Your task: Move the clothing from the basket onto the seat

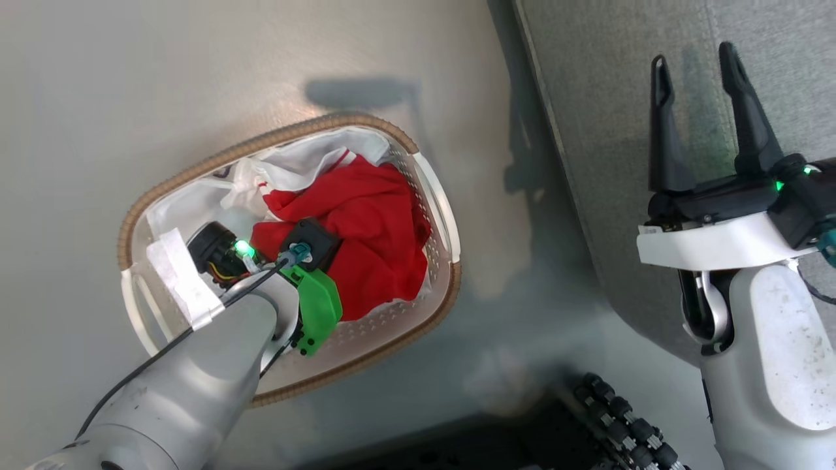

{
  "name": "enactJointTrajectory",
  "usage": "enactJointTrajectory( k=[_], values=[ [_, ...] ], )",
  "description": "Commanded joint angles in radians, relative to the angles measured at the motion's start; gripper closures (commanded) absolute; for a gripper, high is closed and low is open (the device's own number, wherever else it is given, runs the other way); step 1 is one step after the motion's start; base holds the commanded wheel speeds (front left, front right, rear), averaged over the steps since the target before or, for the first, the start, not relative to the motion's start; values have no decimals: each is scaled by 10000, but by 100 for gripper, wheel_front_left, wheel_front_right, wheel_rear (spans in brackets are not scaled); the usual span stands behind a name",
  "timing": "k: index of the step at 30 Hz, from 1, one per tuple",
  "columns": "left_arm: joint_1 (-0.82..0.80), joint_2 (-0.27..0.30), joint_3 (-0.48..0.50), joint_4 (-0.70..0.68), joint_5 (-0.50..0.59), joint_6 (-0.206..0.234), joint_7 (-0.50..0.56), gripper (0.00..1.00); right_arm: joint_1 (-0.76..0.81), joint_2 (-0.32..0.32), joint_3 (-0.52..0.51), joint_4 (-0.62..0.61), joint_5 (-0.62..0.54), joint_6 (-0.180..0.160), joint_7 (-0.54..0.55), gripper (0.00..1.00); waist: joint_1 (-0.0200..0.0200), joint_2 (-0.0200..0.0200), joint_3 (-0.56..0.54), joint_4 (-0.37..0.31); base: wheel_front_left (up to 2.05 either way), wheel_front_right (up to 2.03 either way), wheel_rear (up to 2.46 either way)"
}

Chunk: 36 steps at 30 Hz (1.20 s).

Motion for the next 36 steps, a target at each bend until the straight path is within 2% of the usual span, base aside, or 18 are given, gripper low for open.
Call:
enactJointTrajectory(
  k=[1, 8, 9, 13, 21, 27, 36],
  values=[
    [150, -67, 107, 19, -140, 40, -171, 100, 198, -31, -36, 124, -183, -14, -2, 0, -1, 0, -849, 356, 0, 0, 0],
    [493, 50, 579, -709, 9, 359, -506, 100, 748, -36, -155, 665, -749, -14, -2, 0, -1, 0, -2584, 956, 0, 0, 0],
    [635, 196, 806, -1320, 149, 474, -498, 100, 910, -34, -213, 823, -886, -14, -2, 0, -1, 0, -3142, 1130, 0, 0, 0],
    [939, 717, 1243, -2541, 607, 798, -501, 100, 1286, -33, -187, 1177, -1046, -14, -2, 0, -1, 0, -4227, 1365, 0, 0, 0],
    [976, 1719, 1700, -4514, 1160, 1011, -473, 100, 1897, -34, 44, 1654, -1147, -14, -2, 0, -1, 0, -6089, 1494, 0, 0, 0],
    [392, 2365, 1820, -5618, 1219, 1040, 107, 100, 2345, -33, 299, 1925, -1078, -14, -2, 0, -1, 0, -7011, 1413, 0, 0, 0],
    [-703, 3074, 2414, -7347, 997, 1294, 1094, 100, 2214, -37, 1001, 2058, -1006, -14, -2, 0, -1, 0, -7481, 1239, 0, 0, 0]
  ],
)
